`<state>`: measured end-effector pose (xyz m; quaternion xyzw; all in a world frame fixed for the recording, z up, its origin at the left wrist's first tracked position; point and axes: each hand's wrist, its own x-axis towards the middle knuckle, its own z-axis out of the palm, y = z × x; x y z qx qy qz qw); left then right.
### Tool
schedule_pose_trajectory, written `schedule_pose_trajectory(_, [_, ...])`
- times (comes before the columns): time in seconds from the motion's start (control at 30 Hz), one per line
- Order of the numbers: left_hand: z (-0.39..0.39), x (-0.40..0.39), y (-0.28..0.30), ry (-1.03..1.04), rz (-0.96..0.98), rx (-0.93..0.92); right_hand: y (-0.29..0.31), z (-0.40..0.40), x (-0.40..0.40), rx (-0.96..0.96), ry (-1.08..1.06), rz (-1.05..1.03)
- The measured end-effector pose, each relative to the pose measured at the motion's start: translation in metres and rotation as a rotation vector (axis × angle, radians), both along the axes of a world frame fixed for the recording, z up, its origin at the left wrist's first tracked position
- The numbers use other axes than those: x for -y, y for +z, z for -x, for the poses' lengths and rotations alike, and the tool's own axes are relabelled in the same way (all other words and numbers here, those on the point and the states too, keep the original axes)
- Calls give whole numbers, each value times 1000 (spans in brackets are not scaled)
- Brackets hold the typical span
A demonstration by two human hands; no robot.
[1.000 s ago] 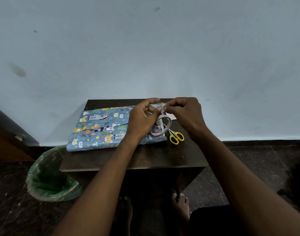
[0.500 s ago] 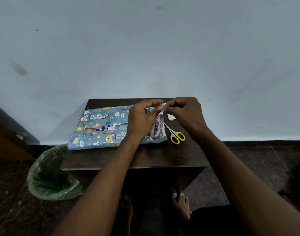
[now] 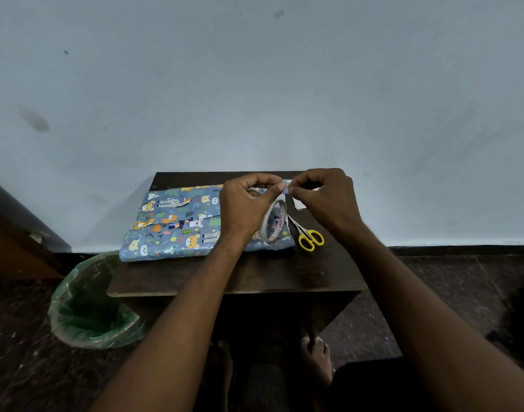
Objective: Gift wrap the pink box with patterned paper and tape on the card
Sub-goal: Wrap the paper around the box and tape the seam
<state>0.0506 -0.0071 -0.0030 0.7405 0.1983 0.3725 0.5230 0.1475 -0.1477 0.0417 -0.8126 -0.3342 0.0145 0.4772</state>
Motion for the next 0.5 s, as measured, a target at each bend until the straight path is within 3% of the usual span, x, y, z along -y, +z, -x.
schedule_pose_trajectory(0.3, [0, -2, -4, -122, 34, -75, -5, -4, -1, -103, 13, -67])
schedule_pose_trajectory(0.5, [0, 3, 2, -82, 116, -90, -10, -9, -3, -133, 48, -59])
